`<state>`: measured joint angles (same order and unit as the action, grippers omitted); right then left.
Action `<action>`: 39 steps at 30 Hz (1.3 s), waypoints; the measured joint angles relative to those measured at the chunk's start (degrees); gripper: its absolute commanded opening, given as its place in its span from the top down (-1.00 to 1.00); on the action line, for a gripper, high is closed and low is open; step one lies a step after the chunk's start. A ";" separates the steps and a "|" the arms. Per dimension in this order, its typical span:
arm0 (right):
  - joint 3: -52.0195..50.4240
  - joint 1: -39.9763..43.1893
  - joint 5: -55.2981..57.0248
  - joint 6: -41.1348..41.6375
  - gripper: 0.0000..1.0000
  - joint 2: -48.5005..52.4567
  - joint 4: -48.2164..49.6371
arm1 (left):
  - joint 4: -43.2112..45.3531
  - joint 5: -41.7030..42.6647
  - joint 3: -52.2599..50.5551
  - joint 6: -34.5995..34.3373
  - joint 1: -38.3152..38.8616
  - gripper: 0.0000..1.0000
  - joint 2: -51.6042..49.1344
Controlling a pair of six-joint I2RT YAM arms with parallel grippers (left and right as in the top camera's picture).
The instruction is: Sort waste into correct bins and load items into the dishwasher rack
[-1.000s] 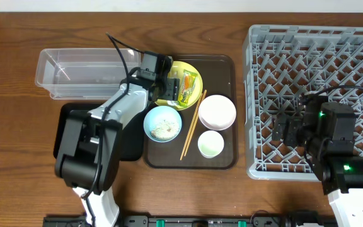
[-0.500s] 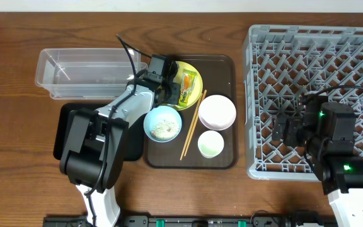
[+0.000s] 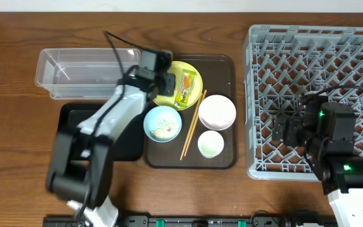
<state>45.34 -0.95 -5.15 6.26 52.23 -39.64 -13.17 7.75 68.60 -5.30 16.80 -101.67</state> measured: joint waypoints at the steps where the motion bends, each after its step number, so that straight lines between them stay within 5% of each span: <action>1: 0.00 0.00 0.00 0.00 -0.98 0.00 0.00 | 0.07 -0.09 0.00 0.00 -0.28 0.88 1.16; 6: 0.00 0.00 0.00 0.00 -0.98 0.00 0.00 | 0.15 -2.62 0.02 -2.12 -4.76 0.88 8.39; 11: 0.00 0.00 0.00 0.00 -0.98 0.00 0.00 | 0.04 -5.14 0.02 -11.54 -11.91 0.85 8.96; 14: 0.00 0.00 0.00 0.00 -0.99 0.00 0.00 | 0.02 -5.66 0.02 -17.51 -15.26 0.66 8.07; 17: 0.00 0.00 0.00 0.00 -0.98 0.00 0.00 | -0.04 -6.34 0.02 -22.16 -17.29 0.21 6.60; 24: 0.00 0.00 0.00 0.02 -0.99 0.00 0.00 | -0.24 -6.27 0.02 -26.23 -17.75 0.07 3.87; 29: 0.00 0.00 0.00 0.00 -0.99 0.00 0.00 | 1.70 -1.46 0.02 -23.28 -17.22 0.07 4.74; 39: 0.00 0.00 0.00 0.00 -0.99 0.00 0.00 | -0.15 5.49 0.02 -3.17 -4.20 0.06 5.31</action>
<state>45.34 -0.95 -5.15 6.26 52.23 -39.64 -13.32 13.23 68.62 -8.47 12.60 -96.36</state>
